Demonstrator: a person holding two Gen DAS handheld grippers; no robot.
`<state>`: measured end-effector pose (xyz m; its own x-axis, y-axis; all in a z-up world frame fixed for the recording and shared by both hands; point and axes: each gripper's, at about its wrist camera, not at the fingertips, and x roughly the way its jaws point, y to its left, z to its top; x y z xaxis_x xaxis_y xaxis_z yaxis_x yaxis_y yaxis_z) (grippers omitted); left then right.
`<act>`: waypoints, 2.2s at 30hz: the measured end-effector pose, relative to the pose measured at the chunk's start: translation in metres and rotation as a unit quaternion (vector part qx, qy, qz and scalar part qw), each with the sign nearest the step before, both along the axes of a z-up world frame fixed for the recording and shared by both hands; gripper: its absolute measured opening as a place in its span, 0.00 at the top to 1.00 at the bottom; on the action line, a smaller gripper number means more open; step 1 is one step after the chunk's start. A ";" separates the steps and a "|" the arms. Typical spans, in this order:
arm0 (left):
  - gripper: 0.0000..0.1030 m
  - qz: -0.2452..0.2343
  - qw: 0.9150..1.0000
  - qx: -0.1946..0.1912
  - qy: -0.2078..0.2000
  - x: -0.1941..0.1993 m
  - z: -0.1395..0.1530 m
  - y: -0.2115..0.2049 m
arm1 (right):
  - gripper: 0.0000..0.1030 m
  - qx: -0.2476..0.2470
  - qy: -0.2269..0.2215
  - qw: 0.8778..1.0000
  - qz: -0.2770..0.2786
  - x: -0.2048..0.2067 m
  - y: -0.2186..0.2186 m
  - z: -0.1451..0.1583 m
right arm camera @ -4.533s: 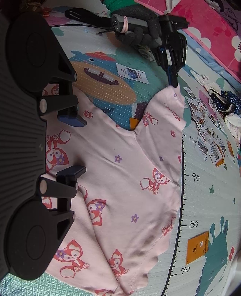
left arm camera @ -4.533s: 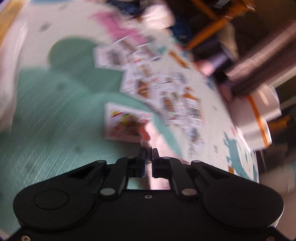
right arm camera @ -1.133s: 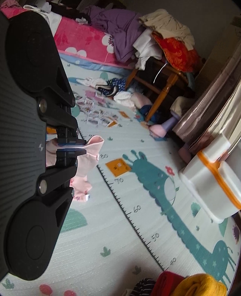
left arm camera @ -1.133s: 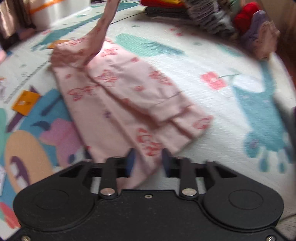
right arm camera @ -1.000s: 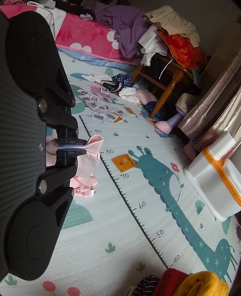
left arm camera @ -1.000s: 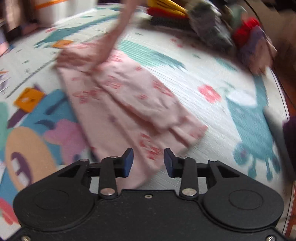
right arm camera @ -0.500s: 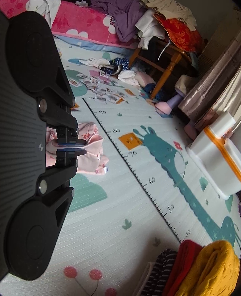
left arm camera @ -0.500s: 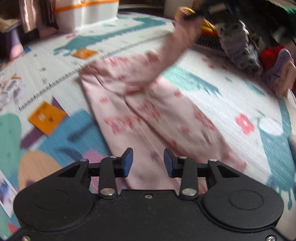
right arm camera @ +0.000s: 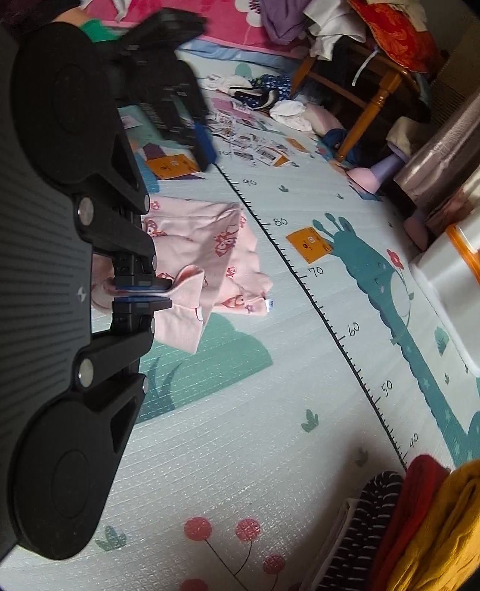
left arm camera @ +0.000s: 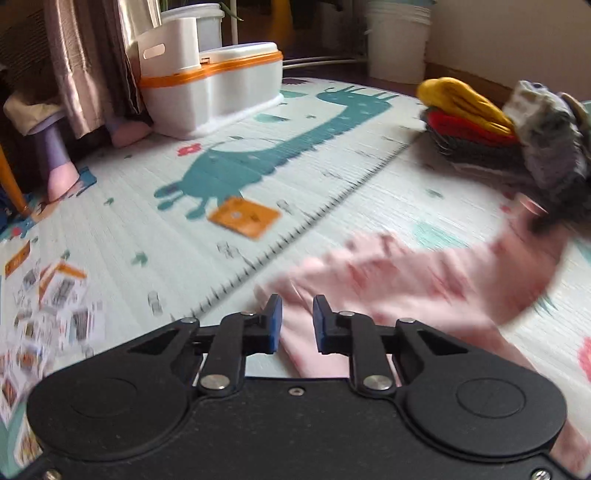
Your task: Fold clothes
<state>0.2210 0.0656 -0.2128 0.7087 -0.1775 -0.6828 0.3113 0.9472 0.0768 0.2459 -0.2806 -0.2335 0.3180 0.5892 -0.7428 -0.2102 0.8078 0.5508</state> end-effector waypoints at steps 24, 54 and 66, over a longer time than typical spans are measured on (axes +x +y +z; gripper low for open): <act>0.85 -0.014 0.989 0.022 0.146 0.081 -0.037 -0.002 | 0.95 0.007 -0.176 0.975 0.139 -0.023 0.040 0.060; 0.70 0.086 0.922 -0.284 0.247 0.097 -0.040 0.057 | 0.95 -0.037 -0.198 0.885 0.420 -0.135 0.170 0.025; 0.59 0.073 0.920 -0.297 0.243 0.095 -0.034 0.064 | 0.95 -0.086 -0.206 0.847 0.483 -0.156 0.181 0.002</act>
<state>0.3158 0.1295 -0.2466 0.3901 -0.5501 -0.7384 0.0387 0.8110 -0.5838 0.0894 -0.0994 -0.2310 0.0019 0.6165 -0.7874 -0.9641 0.2102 0.1622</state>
